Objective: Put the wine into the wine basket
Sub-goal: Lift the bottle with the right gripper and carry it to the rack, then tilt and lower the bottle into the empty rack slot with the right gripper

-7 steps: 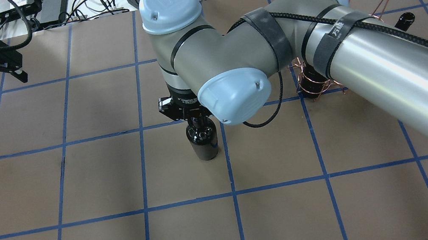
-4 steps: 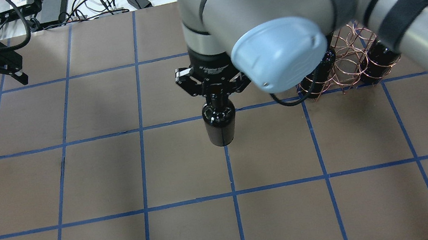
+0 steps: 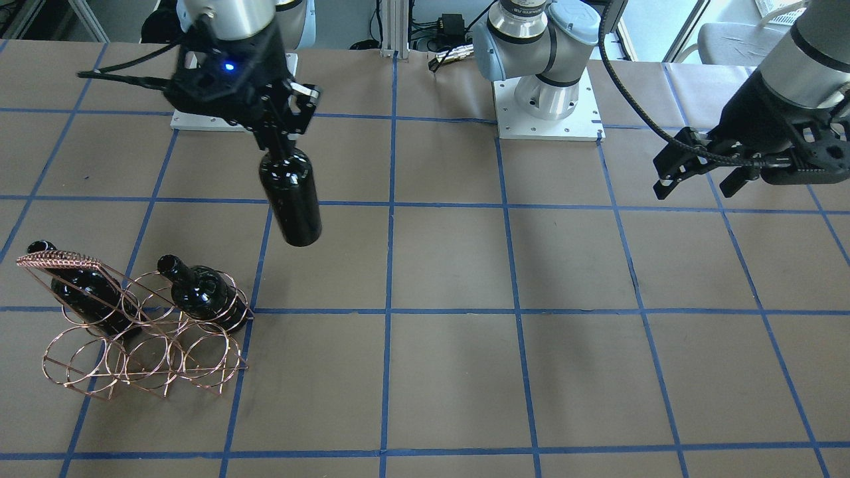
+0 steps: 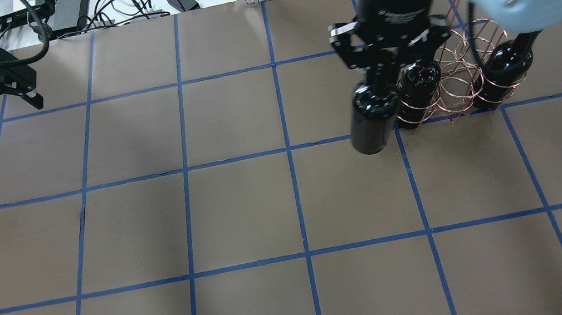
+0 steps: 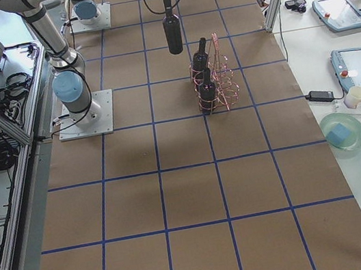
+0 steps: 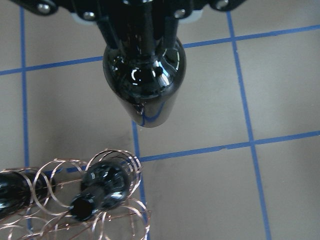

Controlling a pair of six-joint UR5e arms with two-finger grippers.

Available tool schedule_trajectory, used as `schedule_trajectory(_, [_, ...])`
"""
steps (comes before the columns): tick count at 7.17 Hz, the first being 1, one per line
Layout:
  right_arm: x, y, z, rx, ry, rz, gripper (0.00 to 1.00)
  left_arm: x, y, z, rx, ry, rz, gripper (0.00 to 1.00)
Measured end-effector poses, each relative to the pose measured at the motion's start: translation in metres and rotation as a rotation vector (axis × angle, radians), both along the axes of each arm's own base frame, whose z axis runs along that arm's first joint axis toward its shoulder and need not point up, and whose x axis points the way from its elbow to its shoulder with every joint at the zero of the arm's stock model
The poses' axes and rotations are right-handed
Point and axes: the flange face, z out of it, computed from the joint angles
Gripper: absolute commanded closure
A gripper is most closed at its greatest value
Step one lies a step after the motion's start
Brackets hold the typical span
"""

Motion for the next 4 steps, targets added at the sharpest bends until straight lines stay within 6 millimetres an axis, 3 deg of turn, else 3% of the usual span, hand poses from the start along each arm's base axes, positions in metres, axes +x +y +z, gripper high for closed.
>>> schedule_trajectory(2, [-0.062,-0.008,0.004,0.009,0.007,0.035,1.00,-0.034,0.010,0.009,-0.019,0.004,-0.023,0.00])
schedule_trajectory(4, [-0.094,-0.015,0.001,0.012,-0.006,0.071,1.00,-0.044,0.013,0.009,-0.019,0.000,-0.038,0.00])
